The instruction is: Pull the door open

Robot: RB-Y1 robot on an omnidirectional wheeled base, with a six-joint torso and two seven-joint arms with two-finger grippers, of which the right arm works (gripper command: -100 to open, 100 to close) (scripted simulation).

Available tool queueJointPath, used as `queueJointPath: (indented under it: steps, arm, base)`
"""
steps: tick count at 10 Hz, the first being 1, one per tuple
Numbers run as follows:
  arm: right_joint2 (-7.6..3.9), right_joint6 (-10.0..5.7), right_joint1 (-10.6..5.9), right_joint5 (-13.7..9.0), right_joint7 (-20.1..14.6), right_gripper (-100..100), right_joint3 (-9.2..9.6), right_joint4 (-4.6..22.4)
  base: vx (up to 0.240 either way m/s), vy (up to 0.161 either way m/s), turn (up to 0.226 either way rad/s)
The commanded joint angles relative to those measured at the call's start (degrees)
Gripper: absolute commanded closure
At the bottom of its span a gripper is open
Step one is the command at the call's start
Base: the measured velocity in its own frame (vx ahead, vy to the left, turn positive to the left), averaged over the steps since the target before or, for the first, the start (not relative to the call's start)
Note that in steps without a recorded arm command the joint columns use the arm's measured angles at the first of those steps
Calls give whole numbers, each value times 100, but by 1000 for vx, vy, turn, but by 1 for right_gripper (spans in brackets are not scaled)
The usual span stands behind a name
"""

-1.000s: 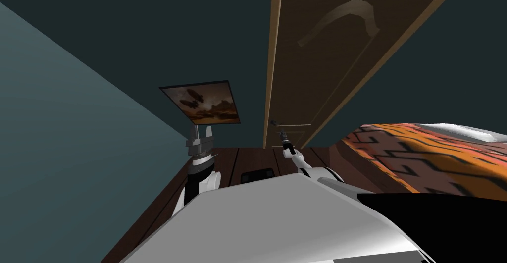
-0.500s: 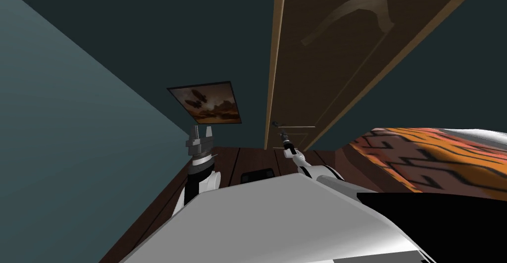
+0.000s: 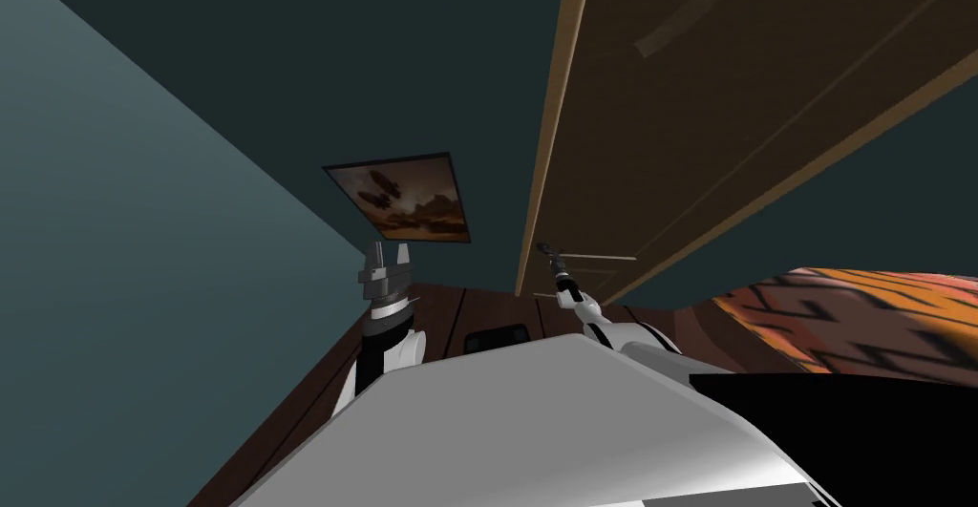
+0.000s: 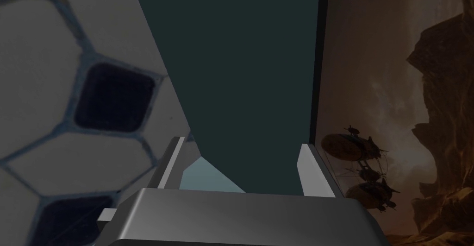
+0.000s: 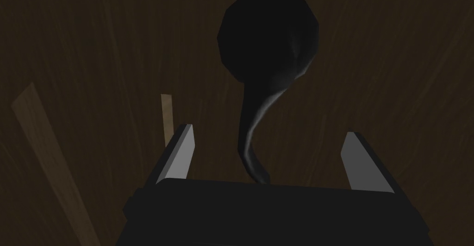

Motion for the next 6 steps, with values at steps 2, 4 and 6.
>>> queueJointPath:
  steps: [2,4,6]
  arm:
    - [-161,-49,99,-52,-119,-100,-69,32]
    - [-164,-68,133,-58,-119,-100,-78,35]
    - [-164,-68,133,-58,-119,100,-78,35]
  base:
    - [185,-17,112]
    - [149,-28,54]
    - [-25,5,-12]
